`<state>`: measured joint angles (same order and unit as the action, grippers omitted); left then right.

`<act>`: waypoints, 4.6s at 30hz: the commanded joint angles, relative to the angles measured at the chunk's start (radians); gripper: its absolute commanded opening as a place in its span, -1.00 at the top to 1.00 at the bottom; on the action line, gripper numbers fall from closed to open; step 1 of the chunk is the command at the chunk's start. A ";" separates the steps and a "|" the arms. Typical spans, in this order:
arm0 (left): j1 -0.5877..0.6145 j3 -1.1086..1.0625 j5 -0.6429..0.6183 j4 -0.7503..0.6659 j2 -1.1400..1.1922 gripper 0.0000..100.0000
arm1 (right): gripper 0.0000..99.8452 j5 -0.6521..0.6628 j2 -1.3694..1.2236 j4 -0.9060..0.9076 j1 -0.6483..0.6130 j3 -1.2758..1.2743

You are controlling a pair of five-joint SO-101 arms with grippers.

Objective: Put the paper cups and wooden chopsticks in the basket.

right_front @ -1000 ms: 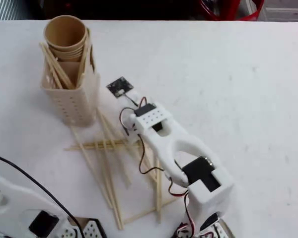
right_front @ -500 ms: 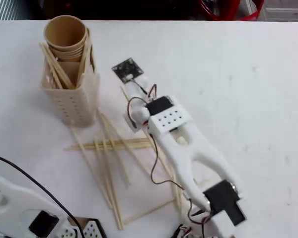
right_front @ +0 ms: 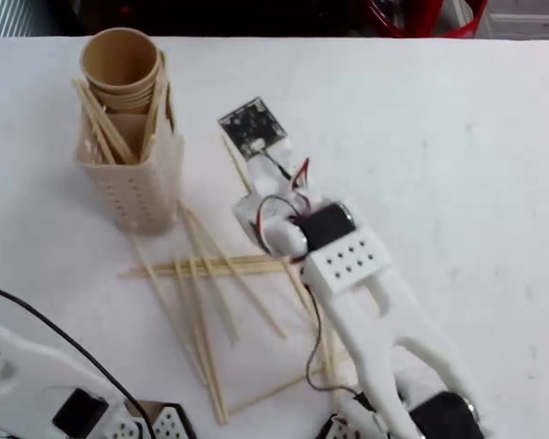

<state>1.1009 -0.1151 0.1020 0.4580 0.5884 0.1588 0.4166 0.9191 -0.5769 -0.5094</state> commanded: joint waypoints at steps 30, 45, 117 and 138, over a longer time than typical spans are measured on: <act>-0.097 -0.058 -0.015 -0.038 0.018 0.51 | 0.96 -0.003 -0.277 -0.760 -0.205 0.620; -0.102 -0.060 -0.015 -0.035 0.018 0.51 | 0.96 -0.005 -0.541 -0.774 -0.225 0.756; -0.090 -0.049 -0.014 -0.106 0.068 0.51 | 0.97 0.046 -0.124 0.269 -0.012 0.115; -0.090 -0.049 -0.014 -0.106 0.073 0.51 | 0.97 0.051 0.038 0.211 0.088 0.318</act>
<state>1.0487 -0.1703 0.1005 0.3828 0.5930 0.2110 0.4181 1.1983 -0.5125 -0.2470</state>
